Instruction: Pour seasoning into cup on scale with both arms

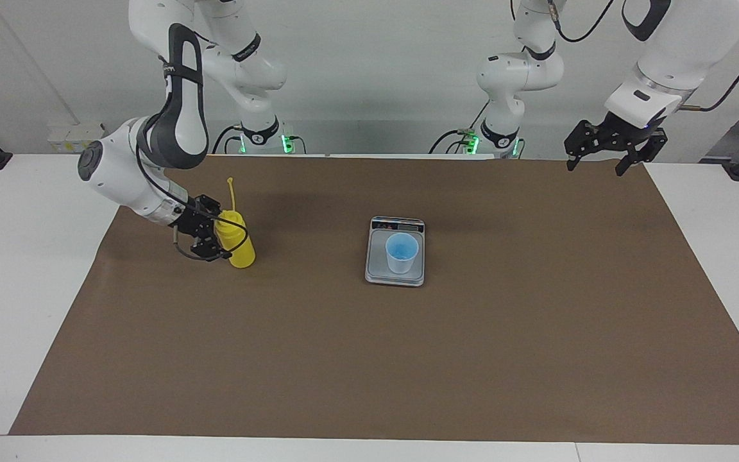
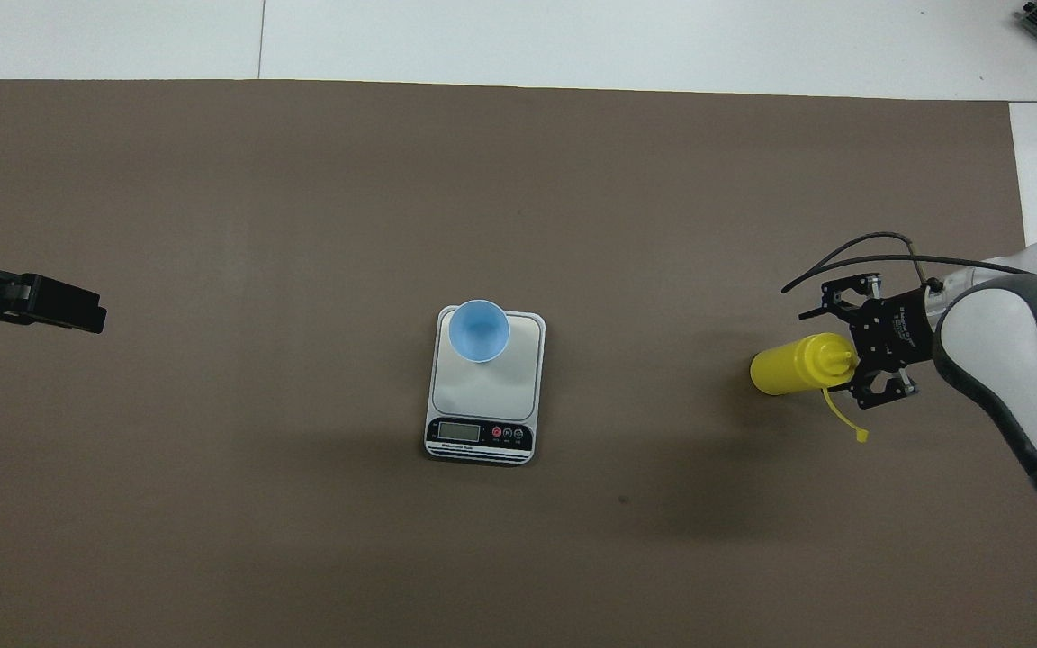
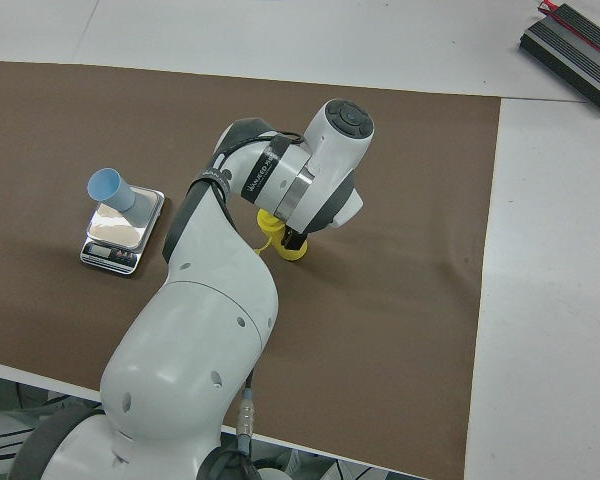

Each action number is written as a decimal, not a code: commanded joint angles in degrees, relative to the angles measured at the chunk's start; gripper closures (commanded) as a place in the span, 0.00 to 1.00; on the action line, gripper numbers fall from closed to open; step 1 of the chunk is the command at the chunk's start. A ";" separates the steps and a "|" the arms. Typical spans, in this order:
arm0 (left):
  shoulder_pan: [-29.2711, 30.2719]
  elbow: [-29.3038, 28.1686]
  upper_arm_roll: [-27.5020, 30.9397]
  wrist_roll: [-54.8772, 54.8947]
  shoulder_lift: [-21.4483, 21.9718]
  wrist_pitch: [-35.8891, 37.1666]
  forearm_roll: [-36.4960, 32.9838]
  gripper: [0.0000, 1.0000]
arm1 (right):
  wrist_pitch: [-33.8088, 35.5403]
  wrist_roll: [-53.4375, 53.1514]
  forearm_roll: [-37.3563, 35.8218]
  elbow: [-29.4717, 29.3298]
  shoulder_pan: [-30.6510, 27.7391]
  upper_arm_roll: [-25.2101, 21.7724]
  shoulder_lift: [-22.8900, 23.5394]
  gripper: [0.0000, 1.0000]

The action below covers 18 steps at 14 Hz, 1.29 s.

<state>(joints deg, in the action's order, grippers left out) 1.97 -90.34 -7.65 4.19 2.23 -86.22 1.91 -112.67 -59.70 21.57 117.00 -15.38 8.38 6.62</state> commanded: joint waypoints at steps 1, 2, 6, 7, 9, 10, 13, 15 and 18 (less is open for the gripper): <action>0.66 0.08 -0.35 0.74 0.23 0.61 -0.51 0.00 | -0.10 3.36 -4.59 -0.28 -0.44 0.23 -3.36 0.00; 0.66 0.08 -0.35 0.74 0.23 0.61 -0.51 0.00 | 0.17 4.76 -6.96 -0.28 -0.17 0.40 -4.76 0.00; 0.66 0.08 -0.35 0.74 0.23 0.61 -0.51 0.00 | 0.26 20.27 -10.49 -0.37 0.44 0.58 -9.60 0.00; 0.66 0.08 -0.35 0.74 0.23 0.61 -0.51 0.00 | 0.17 27.29 -10.58 -0.55 0.62 0.84 -10.39 0.00; 0.66 0.08 -0.35 0.74 0.23 0.61 -0.51 0.00 | 2.88 38.30 -10.84 -2.38 0.71 1.19 -11.28 0.00; 0.66 0.08 -0.35 0.74 0.23 0.61 -0.51 0.00 | 4.90 41.91 -12.15 -4.22 1.40 1.37 -11.11 0.00; 0.66 0.08 -0.35 0.74 0.23 0.61 -0.51 0.00 | 8.60 48.62 -22.16 -9.06 6.66 1.55 -10.75 0.00; 0.66 0.08 -0.35 0.74 0.23 0.61 -0.51 0.00 | 8.96 48.89 -25.24 -11.43 9.66 1.55 -10.58 0.00; 0.66 0.08 -0.35 0.74 0.23 0.61 -0.51 0.00 | 13.16 48.98 -29.57 -17.31 14.32 1.55 -9.09 0.00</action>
<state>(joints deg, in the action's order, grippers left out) 1.97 -90.34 -7.65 4.19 2.23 -86.22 1.91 -102.81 -12.77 -6.05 104.71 -2.41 9.72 -4.54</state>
